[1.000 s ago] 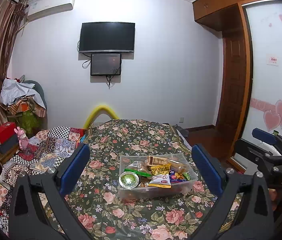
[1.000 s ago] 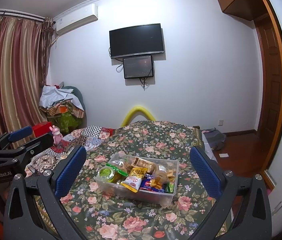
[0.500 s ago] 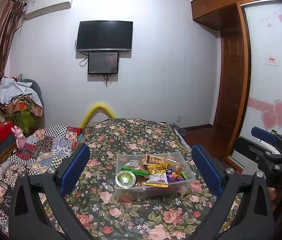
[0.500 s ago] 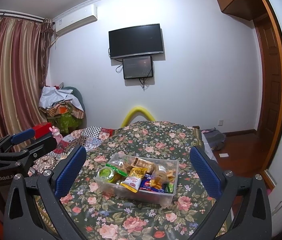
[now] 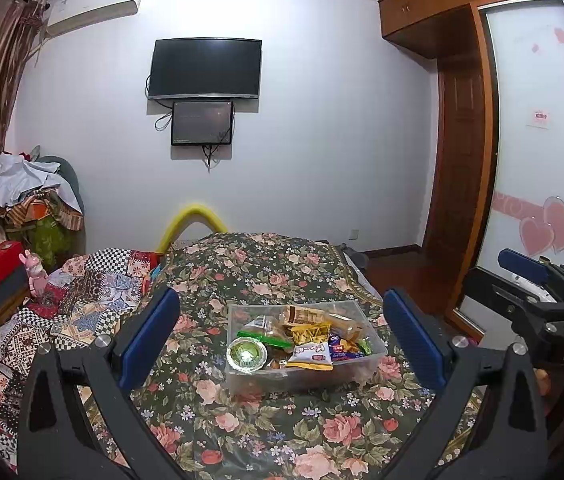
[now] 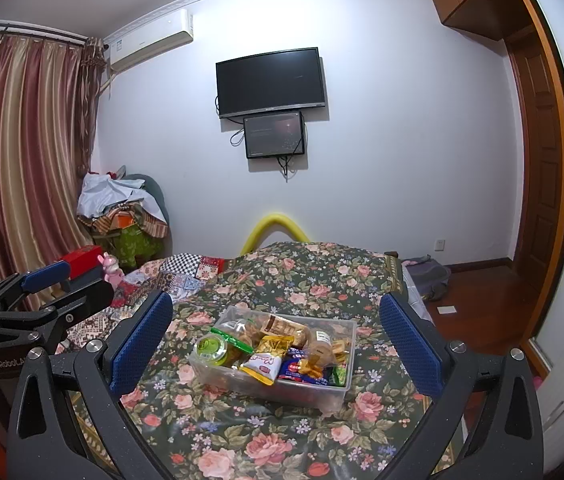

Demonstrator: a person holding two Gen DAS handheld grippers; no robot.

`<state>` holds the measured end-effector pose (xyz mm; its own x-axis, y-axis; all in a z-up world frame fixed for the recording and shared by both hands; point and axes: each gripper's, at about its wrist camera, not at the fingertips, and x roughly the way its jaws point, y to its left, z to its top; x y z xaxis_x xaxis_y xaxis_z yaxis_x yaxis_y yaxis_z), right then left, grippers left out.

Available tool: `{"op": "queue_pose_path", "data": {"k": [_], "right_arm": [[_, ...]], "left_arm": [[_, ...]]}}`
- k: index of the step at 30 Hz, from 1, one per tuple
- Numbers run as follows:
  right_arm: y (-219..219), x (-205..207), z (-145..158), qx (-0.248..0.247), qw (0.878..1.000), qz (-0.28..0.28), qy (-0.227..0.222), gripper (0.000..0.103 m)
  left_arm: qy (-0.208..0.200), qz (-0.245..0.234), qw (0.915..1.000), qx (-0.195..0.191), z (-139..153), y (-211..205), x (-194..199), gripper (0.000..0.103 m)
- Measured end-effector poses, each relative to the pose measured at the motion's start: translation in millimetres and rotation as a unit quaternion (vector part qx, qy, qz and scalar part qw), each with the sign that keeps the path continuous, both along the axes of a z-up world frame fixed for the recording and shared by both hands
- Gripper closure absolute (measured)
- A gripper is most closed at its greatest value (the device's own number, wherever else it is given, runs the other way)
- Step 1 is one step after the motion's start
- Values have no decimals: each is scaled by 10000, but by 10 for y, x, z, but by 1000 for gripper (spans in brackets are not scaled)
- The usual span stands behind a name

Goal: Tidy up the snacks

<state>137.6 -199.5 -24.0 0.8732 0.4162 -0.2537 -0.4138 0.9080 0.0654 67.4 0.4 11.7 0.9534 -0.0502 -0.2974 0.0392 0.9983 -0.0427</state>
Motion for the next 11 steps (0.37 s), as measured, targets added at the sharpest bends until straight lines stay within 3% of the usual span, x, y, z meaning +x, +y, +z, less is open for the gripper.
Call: {"op": "queue_pose_path", "data": {"k": [11], "right_arm": [[25, 19, -11, -11, 10000, -29, 56, 0]], "left_arm": [[108, -8, 9999, -85, -43, 31, 25, 0]]}}
